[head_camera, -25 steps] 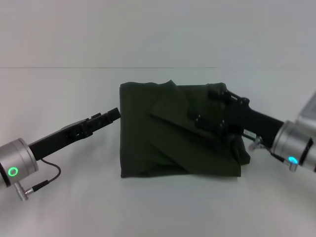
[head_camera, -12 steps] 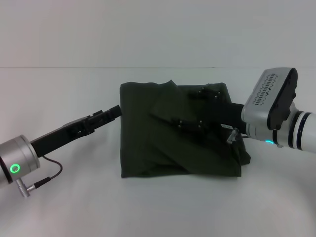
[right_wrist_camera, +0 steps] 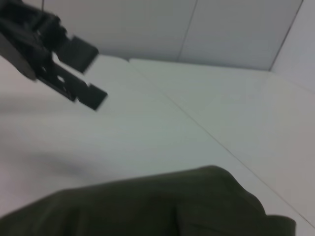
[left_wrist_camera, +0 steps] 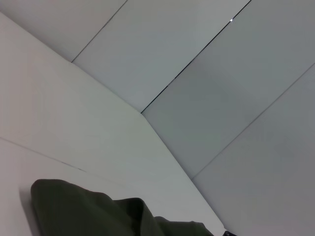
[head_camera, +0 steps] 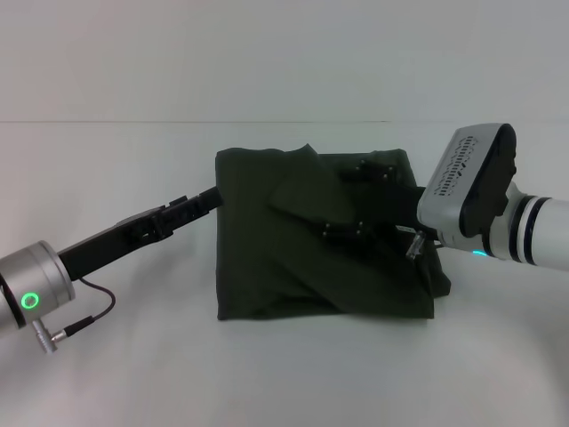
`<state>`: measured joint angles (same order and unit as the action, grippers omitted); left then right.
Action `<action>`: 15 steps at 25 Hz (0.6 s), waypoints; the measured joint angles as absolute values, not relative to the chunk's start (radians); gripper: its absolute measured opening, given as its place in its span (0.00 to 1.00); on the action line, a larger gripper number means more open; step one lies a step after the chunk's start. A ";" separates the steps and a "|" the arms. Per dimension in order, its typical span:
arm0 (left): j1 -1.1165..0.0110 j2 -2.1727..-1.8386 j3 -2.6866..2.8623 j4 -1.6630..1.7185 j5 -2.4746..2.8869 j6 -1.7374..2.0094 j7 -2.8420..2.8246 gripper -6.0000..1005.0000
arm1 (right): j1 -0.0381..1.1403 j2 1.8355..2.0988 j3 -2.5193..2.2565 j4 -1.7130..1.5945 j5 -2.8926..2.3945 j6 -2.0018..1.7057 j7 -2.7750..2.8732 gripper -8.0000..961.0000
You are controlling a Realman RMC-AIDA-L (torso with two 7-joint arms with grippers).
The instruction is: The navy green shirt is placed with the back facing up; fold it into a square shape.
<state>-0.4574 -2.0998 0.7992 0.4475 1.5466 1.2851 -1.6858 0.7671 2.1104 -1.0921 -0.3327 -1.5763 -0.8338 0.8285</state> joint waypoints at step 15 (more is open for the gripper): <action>-0.465 -2.106 0.795 0.448 1.544 1.291 -1.686 0.91 | 0.762 2.106 -1.107 -0.325 -1.485 -0.779 0.835 0.92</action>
